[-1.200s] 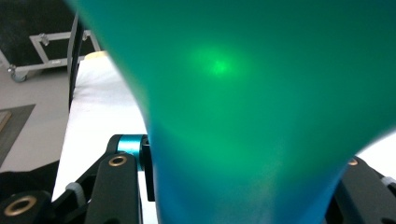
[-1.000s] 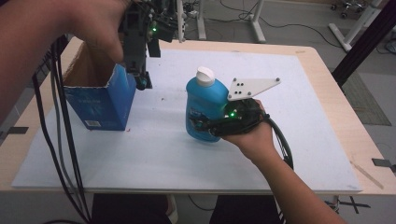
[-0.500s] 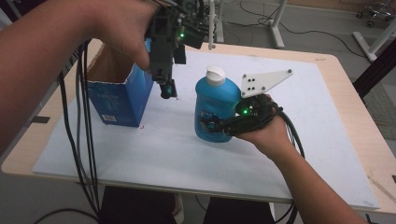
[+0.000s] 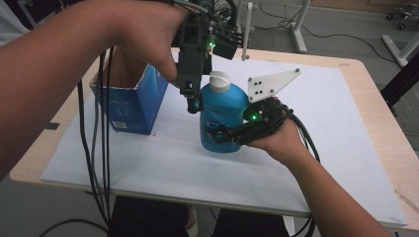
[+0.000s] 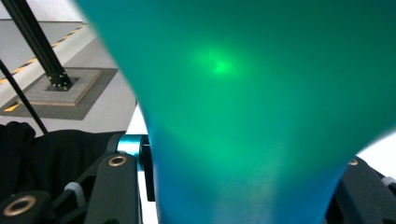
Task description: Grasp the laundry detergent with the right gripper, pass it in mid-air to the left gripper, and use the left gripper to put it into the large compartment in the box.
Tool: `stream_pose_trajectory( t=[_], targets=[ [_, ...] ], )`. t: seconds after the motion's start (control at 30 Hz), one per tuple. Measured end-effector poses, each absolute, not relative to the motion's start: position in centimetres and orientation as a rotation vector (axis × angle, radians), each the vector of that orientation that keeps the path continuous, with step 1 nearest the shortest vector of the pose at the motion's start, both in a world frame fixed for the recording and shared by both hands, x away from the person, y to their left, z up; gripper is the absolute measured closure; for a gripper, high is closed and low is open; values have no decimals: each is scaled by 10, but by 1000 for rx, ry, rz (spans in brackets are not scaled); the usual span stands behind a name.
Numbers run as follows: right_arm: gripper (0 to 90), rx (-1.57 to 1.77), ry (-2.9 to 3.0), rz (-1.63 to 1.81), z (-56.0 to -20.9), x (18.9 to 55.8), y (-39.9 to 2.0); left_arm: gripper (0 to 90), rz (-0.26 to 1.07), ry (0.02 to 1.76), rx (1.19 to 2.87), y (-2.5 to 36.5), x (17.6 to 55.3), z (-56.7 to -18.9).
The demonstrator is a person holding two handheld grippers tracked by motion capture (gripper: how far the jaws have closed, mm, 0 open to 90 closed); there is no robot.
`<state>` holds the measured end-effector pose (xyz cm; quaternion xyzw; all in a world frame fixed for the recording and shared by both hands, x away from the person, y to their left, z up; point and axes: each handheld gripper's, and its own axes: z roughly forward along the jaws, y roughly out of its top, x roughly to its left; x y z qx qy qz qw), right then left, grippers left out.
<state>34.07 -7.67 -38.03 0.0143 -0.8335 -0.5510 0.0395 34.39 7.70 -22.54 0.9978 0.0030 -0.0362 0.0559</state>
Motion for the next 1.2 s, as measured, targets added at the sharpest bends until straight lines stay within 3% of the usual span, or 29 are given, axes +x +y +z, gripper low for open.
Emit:
stream_pose_trajectory(
  t=[0.9, 1.2],
  targets=[
    [456, 84, -2522, -1695, -375, 342, -63, 18, -68, 31, 3084, 50, 336, -238],
    [456, 90, -2519, -1708, -375, 343, -63, 95, -37, 29, 3086, 49, 338, -239]
  ],
)
